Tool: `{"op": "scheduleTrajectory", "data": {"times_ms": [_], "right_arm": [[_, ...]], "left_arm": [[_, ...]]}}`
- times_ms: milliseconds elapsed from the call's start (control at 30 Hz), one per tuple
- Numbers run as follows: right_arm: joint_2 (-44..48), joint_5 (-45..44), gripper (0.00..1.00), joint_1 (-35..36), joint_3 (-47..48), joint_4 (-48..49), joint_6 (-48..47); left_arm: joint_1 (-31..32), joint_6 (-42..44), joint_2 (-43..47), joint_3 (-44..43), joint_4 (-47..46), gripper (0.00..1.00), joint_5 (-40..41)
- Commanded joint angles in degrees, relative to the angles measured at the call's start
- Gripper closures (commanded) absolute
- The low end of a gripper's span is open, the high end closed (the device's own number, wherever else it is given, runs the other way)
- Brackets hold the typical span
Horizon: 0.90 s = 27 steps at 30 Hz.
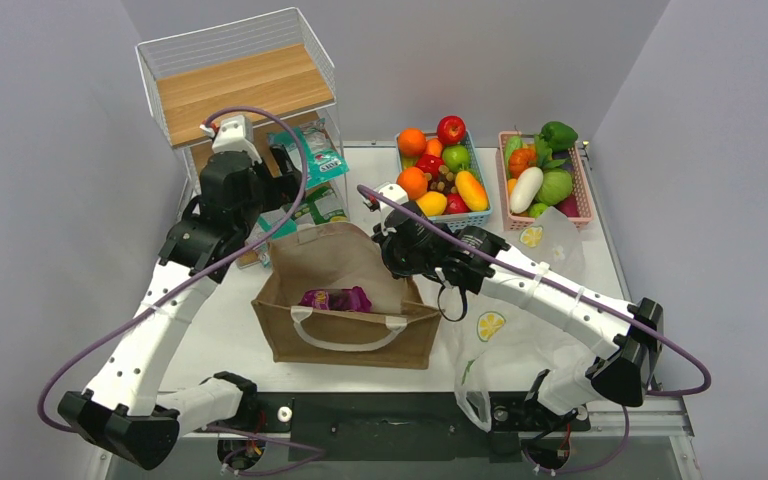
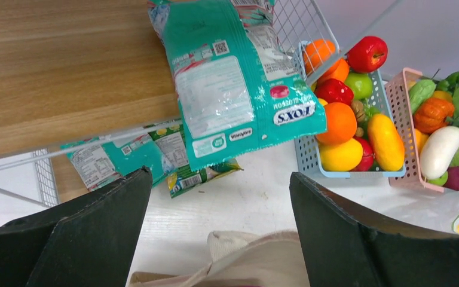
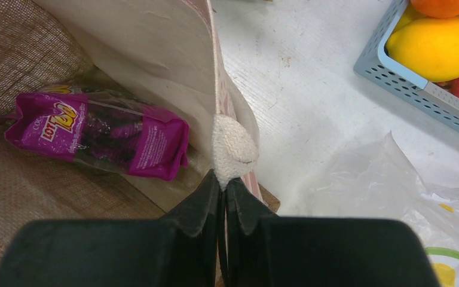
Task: Place the food into the grocery bag and tie it
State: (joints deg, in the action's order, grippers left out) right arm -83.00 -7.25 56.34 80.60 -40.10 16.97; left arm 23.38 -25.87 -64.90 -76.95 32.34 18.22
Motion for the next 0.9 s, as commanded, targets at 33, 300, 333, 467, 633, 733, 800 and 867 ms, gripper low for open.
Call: {"op": "scheduleTrajectory", "data": {"times_ms": [33, 300, 333, 467, 633, 733, 800, 867], "right_arm": [[1.5, -0.3, 1.0, 0.4, -1.2, 0.9, -0.7], [1.9, 0.4, 1.0, -0.3, -2.5, 1.7, -1.2], [2.0, 0.6, 1.0, -0.6, -2.7, 1.8, -1.3], [2.4, 1.4, 1.0, -1.1, -3.1, 2.3, -1.6], [2.7, 2.3, 1.0, -1.6, -3.2, 2.4, -2.2], [2.8, 2.4, 1.0, -2.0, -3.4, 2.3, -2.8], [2.9, 2.5, 1.0, -2.4, -3.5, 2.4, -3.1], [3.2, 2.6, 1.0, -2.7, -3.5, 2.5, -3.2]], "left_arm": [[-4.1, -1.1, -1.1, 1.3, -9.7, 0.16, -5.7], [-7.2, -3.6, -3.2, 5.0, -16.3, 0.16, -10.7], [-7.4, -4.1, -3.4, 5.5, -17.6, 0.16, -11.4], [-7.6, -4.9, -4.0, 7.4, -21.1, 0.16, -13.1], [-7.6, -5.5, -4.9, 8.0, -21.6, 0.16, -11.5], [-7.6, -5.7, -5.2, 8.8, -22.7, 0.16, -10.8], [-7.6, -6.0, -5.7, 9.1, -23.1, 0.16, -10.6], [-7.6, -6.4, -6.3, 8.9, -22.6, 0.16, -10.3]]}}
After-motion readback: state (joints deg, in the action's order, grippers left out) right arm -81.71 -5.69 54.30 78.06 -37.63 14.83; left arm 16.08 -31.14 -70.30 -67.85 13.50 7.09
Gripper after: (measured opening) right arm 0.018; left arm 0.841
